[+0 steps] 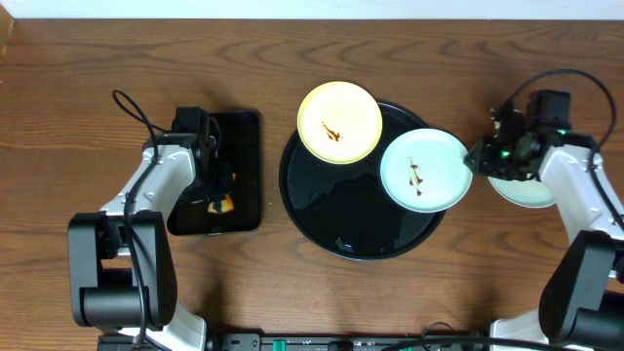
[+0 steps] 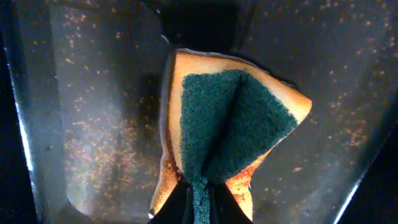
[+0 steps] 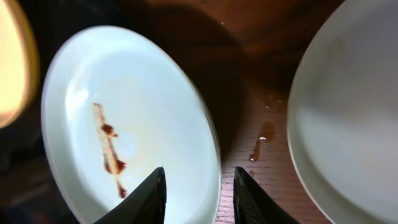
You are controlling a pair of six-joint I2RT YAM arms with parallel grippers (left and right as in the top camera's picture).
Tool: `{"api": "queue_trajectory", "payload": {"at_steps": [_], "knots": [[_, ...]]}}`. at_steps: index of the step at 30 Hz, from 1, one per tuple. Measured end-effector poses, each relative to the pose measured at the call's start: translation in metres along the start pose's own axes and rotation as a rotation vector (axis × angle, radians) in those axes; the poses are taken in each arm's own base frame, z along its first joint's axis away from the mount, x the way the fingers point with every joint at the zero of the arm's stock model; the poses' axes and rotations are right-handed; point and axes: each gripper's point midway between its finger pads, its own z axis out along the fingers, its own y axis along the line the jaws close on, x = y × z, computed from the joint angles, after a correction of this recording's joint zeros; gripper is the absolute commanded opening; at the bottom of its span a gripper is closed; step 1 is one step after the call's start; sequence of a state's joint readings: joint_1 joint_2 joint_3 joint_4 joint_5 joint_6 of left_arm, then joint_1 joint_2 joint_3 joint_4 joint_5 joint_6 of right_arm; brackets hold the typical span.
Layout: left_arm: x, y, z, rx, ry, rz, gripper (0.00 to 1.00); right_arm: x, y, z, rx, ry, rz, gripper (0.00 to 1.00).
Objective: Clean dirty plates on tray and stack at the side
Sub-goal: 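Move right gripper back and grip the rim of the other green plate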
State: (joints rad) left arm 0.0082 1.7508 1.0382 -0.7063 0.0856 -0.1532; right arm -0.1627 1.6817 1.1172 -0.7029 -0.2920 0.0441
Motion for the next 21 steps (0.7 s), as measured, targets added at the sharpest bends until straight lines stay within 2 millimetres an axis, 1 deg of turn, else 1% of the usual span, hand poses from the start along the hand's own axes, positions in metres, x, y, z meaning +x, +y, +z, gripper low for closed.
{"api": "queue_trajectory", "payload": {"at_steps": [7,12,14,16,18,19,21], "knots": [[0.0,0.0,0.0,0.0,0.0,0.0,0.08,0.002,0.003,0.005,0.09,0.006,-0.058,0.3],[0.0,0.0,0.0,0.0,0.0,0.0,0.08,0.005,-0.002,0.008,0.128,0.013,-0.046,0.23],[0.0,0.0,0.0,0.0,0.0,0.0,0.08,0.009,-0.007,0.012,0.145,0.027,-0.038,0.23],[0.0,0.0,0.0,0.0,0.0,0.0,0.09,0.014,-0.01,0.014,0.157,0.039,-0.034,0.25],[0.0,0.0,0.0,0.0,0.001,0.0,0.09,0.015,-0.011,0.014,0.163,0.041,-0.031,0.26],[0.0,0.0,0.0,0.0,0.001,0.0,0.08,0.016,-0.011,0.015,0.165,0.042,-0.03,0.21],[0.0,0.0,0.0,0.0,0.001,0.0,0.08,0.02,-0.013,0.017,0.17,0.049,-0.02,0.15]]}}
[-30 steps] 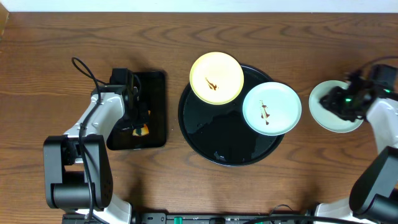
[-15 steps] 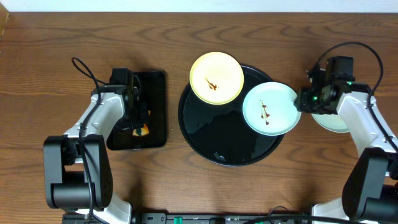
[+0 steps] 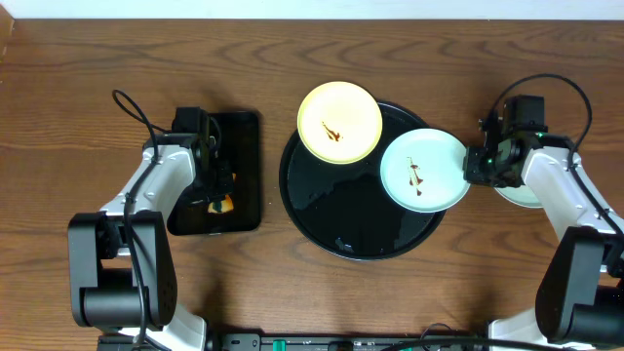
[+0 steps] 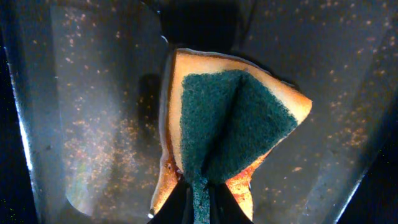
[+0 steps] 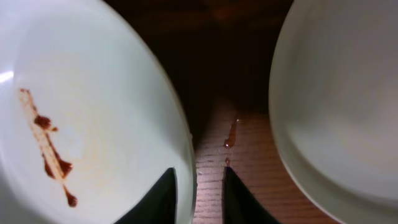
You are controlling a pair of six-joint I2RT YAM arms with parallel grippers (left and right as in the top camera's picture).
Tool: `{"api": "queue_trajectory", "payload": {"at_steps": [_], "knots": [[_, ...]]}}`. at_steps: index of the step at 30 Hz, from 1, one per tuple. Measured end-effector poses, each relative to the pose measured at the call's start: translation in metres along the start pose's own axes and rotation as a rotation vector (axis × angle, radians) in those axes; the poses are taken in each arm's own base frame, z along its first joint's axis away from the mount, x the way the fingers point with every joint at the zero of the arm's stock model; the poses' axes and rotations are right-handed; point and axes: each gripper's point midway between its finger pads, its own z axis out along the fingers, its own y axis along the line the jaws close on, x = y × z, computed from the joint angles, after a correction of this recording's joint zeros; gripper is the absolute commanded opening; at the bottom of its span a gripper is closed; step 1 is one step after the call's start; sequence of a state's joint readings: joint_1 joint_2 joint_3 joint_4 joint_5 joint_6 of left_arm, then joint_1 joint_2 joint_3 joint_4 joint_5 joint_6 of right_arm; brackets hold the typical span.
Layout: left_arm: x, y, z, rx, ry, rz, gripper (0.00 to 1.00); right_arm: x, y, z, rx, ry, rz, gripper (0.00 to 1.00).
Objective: Clean dirty plates on tray and stack at the side
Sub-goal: 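Move right gripper back and grip the rim of the other green plate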
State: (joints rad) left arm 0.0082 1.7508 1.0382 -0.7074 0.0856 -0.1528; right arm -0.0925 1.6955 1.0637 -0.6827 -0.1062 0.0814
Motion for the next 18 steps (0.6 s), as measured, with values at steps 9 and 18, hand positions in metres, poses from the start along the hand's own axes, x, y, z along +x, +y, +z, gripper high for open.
{"api": "queue_trajectory", "payload": {"at_steps": [9,18], "knots": [[0.001,0.0,0.0,0.0,0.002,0.0,0.08,0.016,0.001,0.008,-0.015,0.038,0.025,0.01],[0.003,0.001,0.0,-0.003,0.013,-0.001,0.07,0.025,0.016,0.008,-0.071,0.074,0.021,0.01]]}}
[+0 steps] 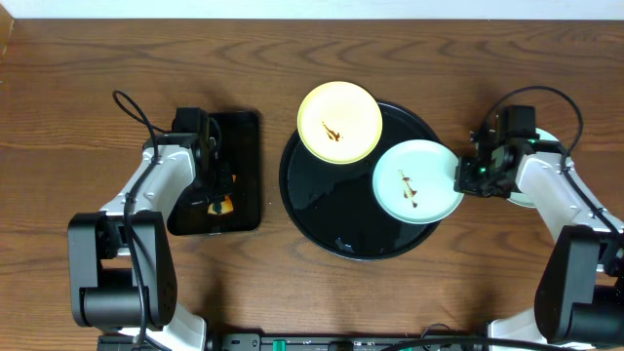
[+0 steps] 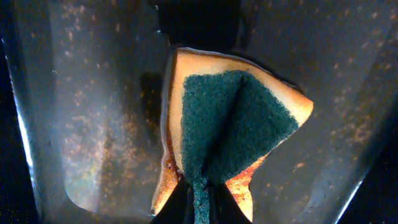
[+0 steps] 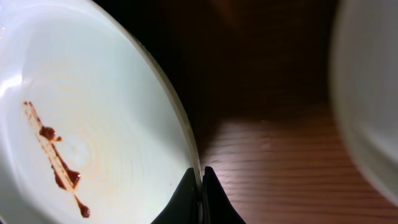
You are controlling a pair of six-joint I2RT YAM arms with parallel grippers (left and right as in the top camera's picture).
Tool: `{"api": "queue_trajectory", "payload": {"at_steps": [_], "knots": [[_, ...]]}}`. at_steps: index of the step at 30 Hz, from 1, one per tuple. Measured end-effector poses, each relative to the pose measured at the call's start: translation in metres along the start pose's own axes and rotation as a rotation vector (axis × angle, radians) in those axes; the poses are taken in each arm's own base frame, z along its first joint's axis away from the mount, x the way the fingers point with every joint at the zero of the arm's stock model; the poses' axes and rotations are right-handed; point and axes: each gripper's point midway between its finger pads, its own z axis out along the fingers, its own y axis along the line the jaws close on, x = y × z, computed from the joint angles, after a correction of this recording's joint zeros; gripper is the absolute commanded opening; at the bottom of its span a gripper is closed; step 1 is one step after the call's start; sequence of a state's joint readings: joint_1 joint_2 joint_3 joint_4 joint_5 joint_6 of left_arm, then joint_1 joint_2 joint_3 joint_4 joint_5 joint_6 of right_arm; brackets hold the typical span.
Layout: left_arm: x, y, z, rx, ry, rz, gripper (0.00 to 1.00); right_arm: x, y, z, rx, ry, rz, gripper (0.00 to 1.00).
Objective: Clean dirty plates on tray and stack at the side
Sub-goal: 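Move right gripper back and grip the rim of the other green plate, then scrub the second green plate with the sponge in the left gripper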
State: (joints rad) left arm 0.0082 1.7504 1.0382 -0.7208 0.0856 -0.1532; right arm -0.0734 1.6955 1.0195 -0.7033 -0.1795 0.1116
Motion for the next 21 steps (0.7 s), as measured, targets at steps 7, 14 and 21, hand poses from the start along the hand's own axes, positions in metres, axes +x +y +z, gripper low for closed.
{"api": "queue_trajectory", "payload": {"at_steps": [7,14,21], "knots": [[0.002,-0.003,-0.017,0.021,-0.027,0.002,0.08,0.014,0.032,0.004,-0.042,0.049,-0.035,0.01],[-0.002,-0.032,-0.063,0.201,-0.144,0.024,0.07,0.029,0.058,0.007,-0.055,0.087,-0.079,0.01],[0.01,-0.068,-0.071,0.286,-0.131,0.094,0.07,0.041,0.075,0.009,-0.061,0.117,-0.118,0.01]]}}
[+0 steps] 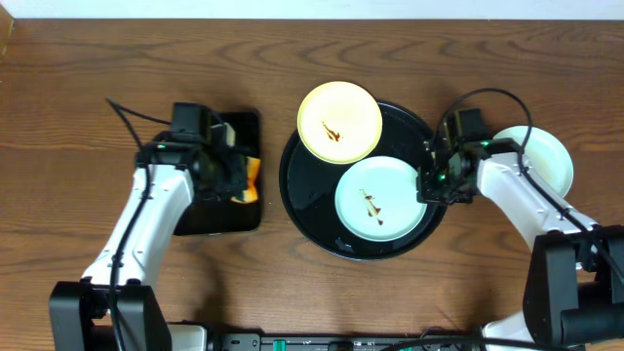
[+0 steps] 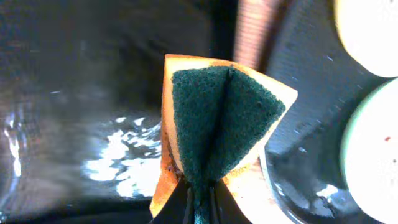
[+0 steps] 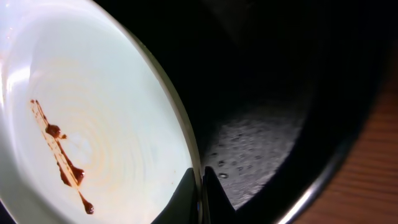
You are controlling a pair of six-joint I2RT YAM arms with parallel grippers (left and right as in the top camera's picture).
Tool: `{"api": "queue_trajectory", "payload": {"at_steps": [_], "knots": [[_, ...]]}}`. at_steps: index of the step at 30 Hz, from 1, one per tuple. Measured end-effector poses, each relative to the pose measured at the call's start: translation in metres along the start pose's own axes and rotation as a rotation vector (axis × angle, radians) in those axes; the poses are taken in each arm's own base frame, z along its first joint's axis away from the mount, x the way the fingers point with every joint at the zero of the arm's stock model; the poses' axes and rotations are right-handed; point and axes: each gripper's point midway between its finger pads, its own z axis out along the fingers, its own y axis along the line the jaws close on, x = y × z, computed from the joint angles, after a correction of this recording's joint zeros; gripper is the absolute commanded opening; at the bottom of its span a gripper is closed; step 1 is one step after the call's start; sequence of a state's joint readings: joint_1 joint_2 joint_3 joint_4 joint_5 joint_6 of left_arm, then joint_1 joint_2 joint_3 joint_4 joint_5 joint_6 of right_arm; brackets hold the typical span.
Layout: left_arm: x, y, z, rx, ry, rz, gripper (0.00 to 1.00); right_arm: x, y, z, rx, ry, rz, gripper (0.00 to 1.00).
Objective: Clean dirty plates on tray and stack at the side
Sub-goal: 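Scrub the second green plate with the sponge in the left gripper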
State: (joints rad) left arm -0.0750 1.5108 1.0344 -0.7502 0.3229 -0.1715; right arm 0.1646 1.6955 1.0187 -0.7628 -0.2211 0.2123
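Observation:
A pale green plate (image 1: pixel 378 204) with a brown streak lies inside the round black tray (image 1: pixel 317 219). My right gripper (image 1: pixel 429 185) is shut on its right rim; in the right wrist view the fingers (image 3: pixel 202 180) pinch the plate's edge (image 3: pixel 99 130) over the wet tray floor (image 3: pixel 267 143). A yellow stained plate (image 1: pixel 339 121) rests on the tray's far rim. My left gripper (image 1: pixel 232 174) is shut on a folded orange-and-green sponge (image 2: pixel 224 118), which hangs at the right edge of the black rectangular dish (image 1: pixel 205 214).
A clean pale plate (image 1: pixel 544 161) sits on the wooden table right of the tray. The rectangular dish holds water (image 2: pixel 118 155). A strip of bare wood (image 1: pixel 271 195) separates dish and tray.
My left gripper moved the sponge from the middle of the rectangular dish to its right edge, toward the tray. My right gripper moved the green plate left, fully inside the tray.
At first my right gripper stood open by the green plate, which overhung the tray's right rim. Then its fingers straddled the rim, then shut on it with the plate shifted left. My left gripper held the sponge in the dish throughout until now.

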Motion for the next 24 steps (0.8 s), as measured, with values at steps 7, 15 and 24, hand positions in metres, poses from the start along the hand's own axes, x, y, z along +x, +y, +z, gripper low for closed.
{"api": "queue_trajectory", "payload": {"at_steps": [7,15,24], "knots": [[0.014,-0.071,0.013,0.098,0.001,0.145,0.07,0.012,0.026,0.005,-0.007,0.027,-0.054,0.01],[0.05,-0.156,0.027,0.217,0.015,0.272,0.08,0.021,0.043,0.009,-0.016,0.045,-0.085,0.01],[0.09,-0.192,0.068,0.225,0.111,0.262,0.08,0.022,0.044,0.009,-0.014,0.05,-0.066,0.01]]}}
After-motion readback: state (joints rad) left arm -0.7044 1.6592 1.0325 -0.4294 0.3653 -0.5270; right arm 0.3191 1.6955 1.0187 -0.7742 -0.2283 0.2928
